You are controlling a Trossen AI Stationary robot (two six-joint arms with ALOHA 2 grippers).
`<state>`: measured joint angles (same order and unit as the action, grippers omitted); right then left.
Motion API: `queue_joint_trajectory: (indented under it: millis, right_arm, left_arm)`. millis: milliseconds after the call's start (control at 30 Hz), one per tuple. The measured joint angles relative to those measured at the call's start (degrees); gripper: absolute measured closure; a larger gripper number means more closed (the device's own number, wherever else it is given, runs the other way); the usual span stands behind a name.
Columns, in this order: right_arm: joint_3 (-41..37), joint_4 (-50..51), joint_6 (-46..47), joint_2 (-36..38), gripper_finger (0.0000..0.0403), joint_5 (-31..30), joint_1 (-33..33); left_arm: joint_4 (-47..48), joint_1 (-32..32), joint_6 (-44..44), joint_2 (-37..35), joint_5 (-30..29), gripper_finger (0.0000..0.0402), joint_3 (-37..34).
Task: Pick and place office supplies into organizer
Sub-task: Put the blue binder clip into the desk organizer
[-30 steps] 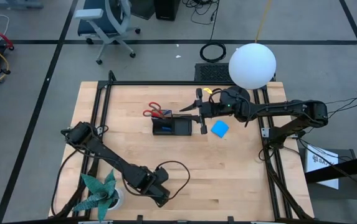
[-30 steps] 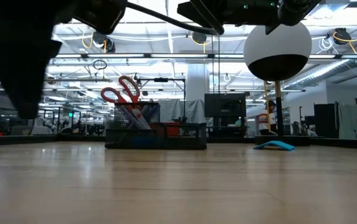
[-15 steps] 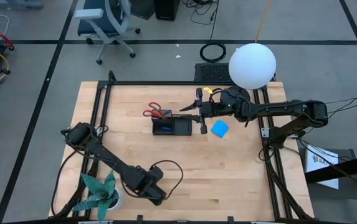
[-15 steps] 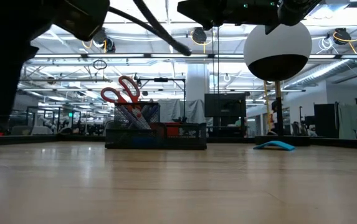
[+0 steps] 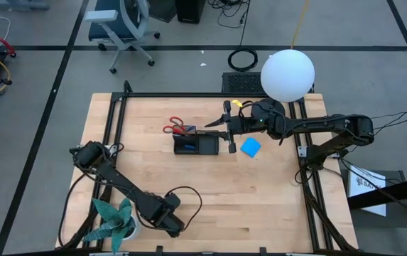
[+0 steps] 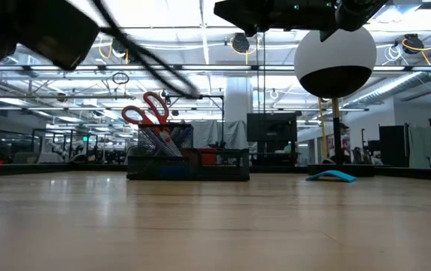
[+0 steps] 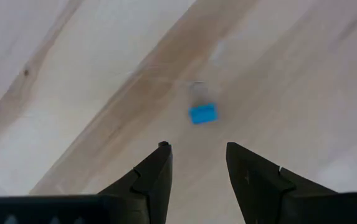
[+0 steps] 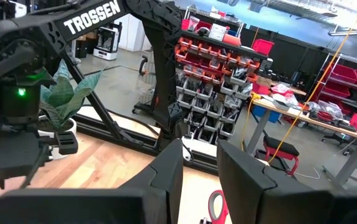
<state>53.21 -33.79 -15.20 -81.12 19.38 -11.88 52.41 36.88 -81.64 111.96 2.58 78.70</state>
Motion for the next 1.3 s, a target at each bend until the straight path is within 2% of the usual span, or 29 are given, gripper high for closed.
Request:
queue_joint_trajectory:
  millis: [400,1133,1300]
  right_arm:
    - [0.0,-0.2,0.1,0.0,0.0314,0.0,0.0]
    - [0.0,-0.3,0.9,0.0,0.0314,0.0,0.0]
    - [0.0,-0.3,0.9,0.0,0.0314,0.0,0.0]
  left_arm:
    - [-5.8,-0.4,0.7,0.0,-0.3,0.0243,-0.8]
    - [-2.9,-1.0,0.2,0.4,-1.6,0.0243,-0.8]
    - [-3.1,-1.2,0.5,2.5,-1.2,0.0243,-0.9]
